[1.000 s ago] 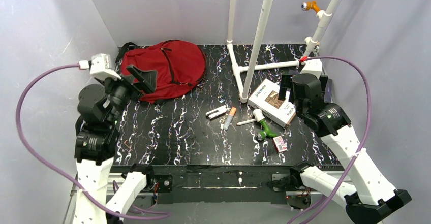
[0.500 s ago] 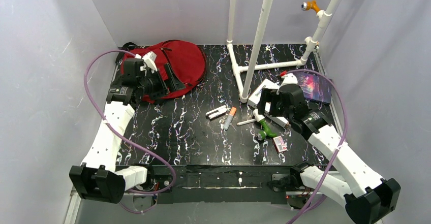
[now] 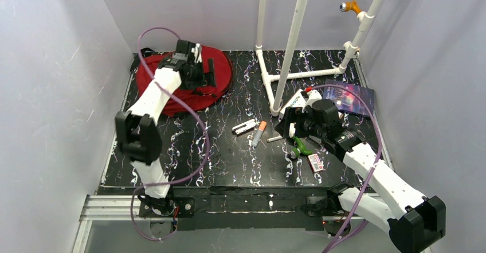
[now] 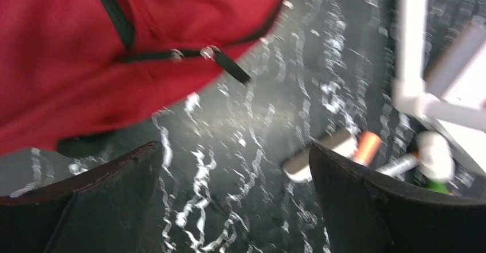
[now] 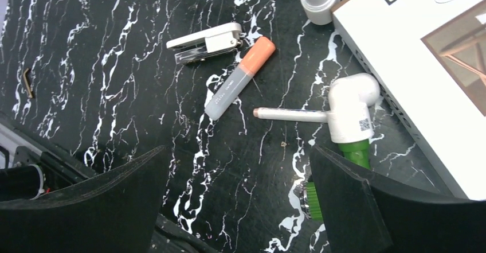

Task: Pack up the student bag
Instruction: Move the student bag to the center of the board.

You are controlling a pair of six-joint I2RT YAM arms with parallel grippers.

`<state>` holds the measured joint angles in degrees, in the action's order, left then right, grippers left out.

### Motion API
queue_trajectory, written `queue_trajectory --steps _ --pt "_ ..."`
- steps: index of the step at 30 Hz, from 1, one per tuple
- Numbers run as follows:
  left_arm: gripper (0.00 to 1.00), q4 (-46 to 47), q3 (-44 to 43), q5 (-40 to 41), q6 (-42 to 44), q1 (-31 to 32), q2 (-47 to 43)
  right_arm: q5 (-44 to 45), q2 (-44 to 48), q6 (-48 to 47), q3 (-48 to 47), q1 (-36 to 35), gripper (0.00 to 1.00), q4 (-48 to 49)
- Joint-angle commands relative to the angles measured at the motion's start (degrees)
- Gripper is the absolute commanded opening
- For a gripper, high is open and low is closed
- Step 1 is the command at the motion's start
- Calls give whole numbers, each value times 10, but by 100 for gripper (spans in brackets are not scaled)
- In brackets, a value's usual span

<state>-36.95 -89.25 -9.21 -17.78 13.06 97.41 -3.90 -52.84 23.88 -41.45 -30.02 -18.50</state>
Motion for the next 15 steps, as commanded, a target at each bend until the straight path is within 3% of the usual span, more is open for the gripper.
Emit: queue_trajectory --steps 1,5,11,14,15 --pt "99 -71 -157 202 50 7 139 -41 -11 9 -5 -1 100 47" --pt "95 -101 -264 280 33 2 232 -56 -19 21 0 -1 100 49" --pt "82 -99 -318 268 27 -17 300 -71 -28 39 15 -2 100 68" --pt "56 -119 -329 234 25 -28 331 -77 -38 43 14 -2 100 79" --pt "42 -130 -331 231 22 -31 337 -81 -44 42 11 -2 100 79"
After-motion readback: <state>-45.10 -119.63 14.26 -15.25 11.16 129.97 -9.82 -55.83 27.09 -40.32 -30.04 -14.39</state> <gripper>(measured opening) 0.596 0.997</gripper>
